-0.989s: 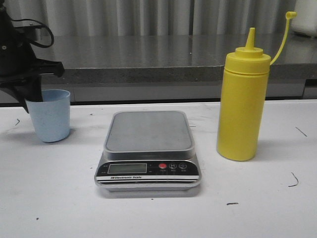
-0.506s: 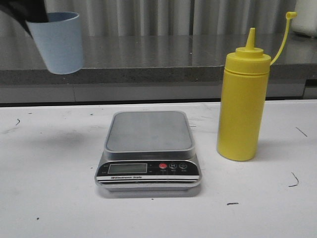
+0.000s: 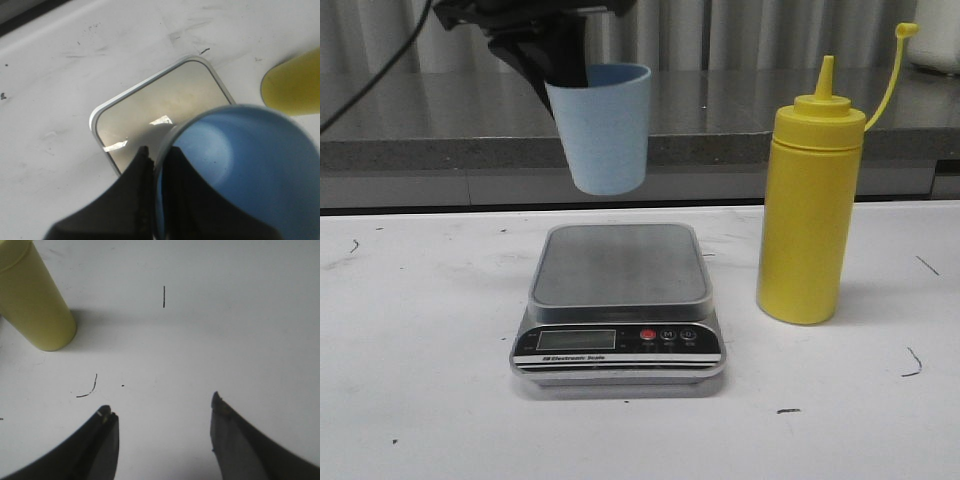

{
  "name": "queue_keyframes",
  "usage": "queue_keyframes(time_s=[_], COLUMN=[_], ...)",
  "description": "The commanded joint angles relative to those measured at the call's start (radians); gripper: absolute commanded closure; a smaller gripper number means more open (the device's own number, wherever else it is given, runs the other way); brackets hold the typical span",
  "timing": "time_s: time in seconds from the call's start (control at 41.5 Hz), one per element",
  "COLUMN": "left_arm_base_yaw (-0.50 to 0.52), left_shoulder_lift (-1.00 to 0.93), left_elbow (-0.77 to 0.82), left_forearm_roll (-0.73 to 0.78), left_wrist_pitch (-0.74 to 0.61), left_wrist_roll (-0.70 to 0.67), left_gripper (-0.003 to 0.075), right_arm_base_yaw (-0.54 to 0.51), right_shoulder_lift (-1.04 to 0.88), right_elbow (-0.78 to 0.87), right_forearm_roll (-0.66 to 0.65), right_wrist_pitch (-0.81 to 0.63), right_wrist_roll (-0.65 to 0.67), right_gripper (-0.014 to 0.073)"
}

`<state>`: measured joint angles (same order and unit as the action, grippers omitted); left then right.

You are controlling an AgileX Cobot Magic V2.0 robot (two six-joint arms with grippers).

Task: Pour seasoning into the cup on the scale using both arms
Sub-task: 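Lift the blue cup with the left gripper and lower it onto the scale, then open the left gripper and raise it away from the cup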

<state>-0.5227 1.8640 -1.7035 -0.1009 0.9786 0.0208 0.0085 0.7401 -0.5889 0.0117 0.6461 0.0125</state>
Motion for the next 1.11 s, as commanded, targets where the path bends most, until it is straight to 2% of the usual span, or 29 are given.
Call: queue_keyframes(time_s=[0.0,0.217,0.627,0.724,0.844,0.941,1.085], left_arm_base_yaw=[-0.01,-0.01,-0.01,-0.01,-0.01,-0.01,-0.01], left_shoulder_lift=[-0.01,0.048,0.088,0.088,0.088,0.08,0.024], left_elbow=[-0.042,-0.042,-0.042,-0.042,-0.042,-0.042,-0.042], left_forearm_roll=[-0.006,-0.006,-0.008,-0.01,-0.014,-0.014,-0.004], left_wrist_pitch=[-0.079,-0.125,-0.111,-0.11,-0.105,-0.105,-0.07], left_wrist_roll=[-0.031,-0.035,-0.035,-0.035,-0.035,-0.035,-0.033], left_gripper=[0.074,0.074,0.0736,0.0664,0.0465,0.0356,0.0343], right_arm_base_yaw=[-0.006,-0.006,-0.006,-0.006,-0.006,-0.006,-0.006], right_shoulder_lift=[0.001,0.001,0.001,0.001,0.001,0.001,0.001], right_elbow=[-0.035,-0.035,-0.035,-0.035,-0.035,-0.035,-0.035], right_forearm_roll=[-0.012,-0.012,-0.012,-0.012,-0.012,-0.012,-0.012], right_wrist_pitch=[-0.05,-0.05,-0.05,-0.05,-0.05,-0.05,-0.05], right_wrist_roll=[-0.013,-0.013,-0.013,-0.013,-0.013,-0.013,-0.013], right_gripper=[0.0158,0.0158,0.0158,0.0158,0.0158,0.0158,0.0158])
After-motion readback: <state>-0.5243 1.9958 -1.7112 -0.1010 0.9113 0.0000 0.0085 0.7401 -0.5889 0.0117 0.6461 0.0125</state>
